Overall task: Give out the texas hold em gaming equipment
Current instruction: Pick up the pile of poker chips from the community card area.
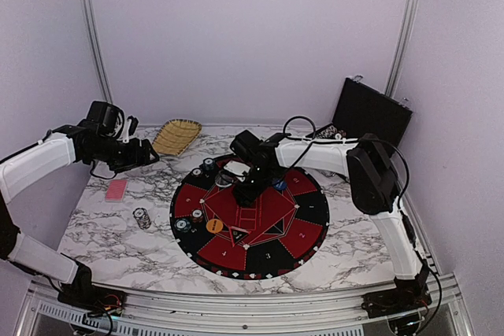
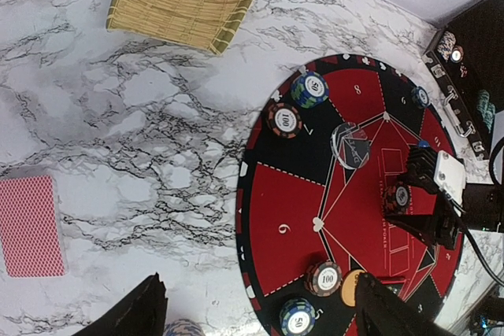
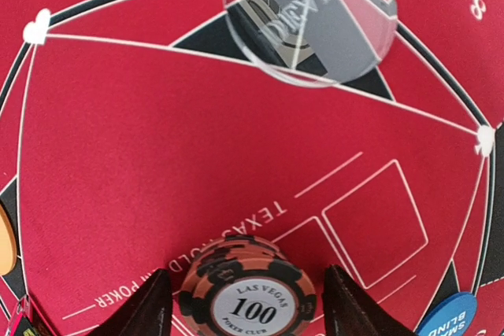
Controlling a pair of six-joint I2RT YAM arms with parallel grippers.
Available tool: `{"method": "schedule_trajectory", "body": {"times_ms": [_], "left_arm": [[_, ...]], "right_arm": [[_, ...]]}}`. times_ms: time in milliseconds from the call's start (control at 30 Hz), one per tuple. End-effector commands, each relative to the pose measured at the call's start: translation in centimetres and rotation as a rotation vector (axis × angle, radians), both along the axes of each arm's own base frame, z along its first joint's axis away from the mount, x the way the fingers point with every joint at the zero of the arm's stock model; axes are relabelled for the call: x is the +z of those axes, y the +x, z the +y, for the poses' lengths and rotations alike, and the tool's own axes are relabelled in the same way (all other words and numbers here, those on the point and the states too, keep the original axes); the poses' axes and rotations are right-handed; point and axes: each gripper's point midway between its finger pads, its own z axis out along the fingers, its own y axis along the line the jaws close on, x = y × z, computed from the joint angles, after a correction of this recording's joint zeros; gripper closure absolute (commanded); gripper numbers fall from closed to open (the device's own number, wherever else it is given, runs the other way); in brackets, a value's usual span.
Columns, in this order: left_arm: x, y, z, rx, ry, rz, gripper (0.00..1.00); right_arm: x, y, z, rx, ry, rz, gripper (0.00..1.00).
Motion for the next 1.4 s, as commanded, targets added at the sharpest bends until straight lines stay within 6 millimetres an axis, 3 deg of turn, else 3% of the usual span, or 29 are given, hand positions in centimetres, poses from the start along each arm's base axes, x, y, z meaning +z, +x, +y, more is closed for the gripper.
{"method": "schedule_trajectory", "body": {"times_ms": [0, 533, 1000, 1367], "left_arm": [[0.7, 0.2, 0.0, -0.013, -0.012, -0.037, 0.16], [0.2, 0.3, 0.4, -0.003, -0.007, -0.024, 0.17], [-0.3, 0.5, 0.5, 0.002, -0.006, -0.011, 0.18], [-0.5, 0.4, 0.5, 0.002, -0.008, -0.011, 0.19]], "right_arm": [[-0.2, -0.3, 0.5, -0.009, -0.009, 0.004, 0.39], [-0.2, -0.4, 0.2, -0.031, -0.01, 0.0, 0.55], [0.8, -0.1, 0.3, -0.053, 0.02, -0.026, 0.77], [3.1, 4.5, -0.9, -0.146, 0.055, -0.112, 0.82]]}}
